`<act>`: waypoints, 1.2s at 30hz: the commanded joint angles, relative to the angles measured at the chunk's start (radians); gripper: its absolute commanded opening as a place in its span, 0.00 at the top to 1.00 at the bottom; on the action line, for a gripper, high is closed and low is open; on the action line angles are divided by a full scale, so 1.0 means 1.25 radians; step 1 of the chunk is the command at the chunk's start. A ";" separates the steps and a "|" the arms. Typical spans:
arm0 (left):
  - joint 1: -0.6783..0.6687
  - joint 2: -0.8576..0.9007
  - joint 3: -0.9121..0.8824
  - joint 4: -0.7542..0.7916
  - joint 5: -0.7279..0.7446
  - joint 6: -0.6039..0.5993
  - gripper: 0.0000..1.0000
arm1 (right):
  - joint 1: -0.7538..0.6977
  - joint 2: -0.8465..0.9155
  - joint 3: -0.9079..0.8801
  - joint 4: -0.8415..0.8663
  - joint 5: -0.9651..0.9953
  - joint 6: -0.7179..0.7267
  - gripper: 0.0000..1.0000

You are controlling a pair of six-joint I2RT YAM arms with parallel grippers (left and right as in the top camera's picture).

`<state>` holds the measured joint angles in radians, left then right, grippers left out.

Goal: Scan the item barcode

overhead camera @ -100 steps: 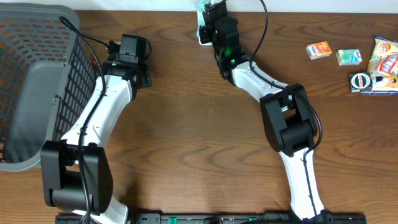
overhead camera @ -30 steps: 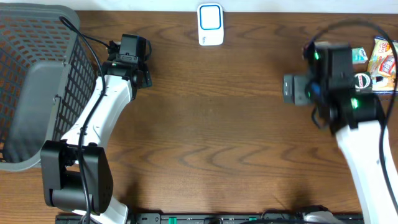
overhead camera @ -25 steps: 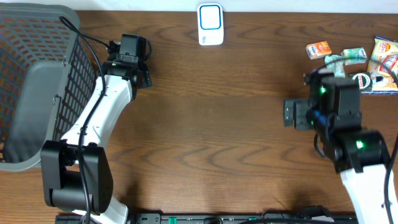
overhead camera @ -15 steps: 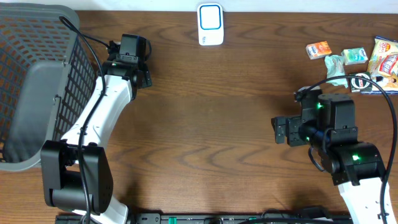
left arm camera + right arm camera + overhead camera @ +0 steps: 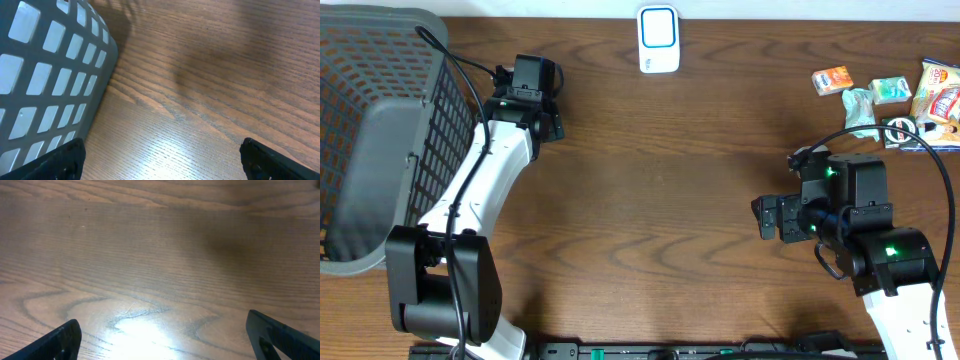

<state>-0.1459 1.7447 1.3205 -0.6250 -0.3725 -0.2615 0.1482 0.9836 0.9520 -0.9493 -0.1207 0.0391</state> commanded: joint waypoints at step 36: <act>0.001 -0.003 0.010 -0.002 -0.011 0.004 0.02 | -0.066 -0.617 -0.740 0.777 0.071 -0.015 0.01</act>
<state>-0.1459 1.7447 1.3205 -0.6250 -0.3725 -0.2615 0.0731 0.2432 0.0532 -0.0078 -0.0647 0.0322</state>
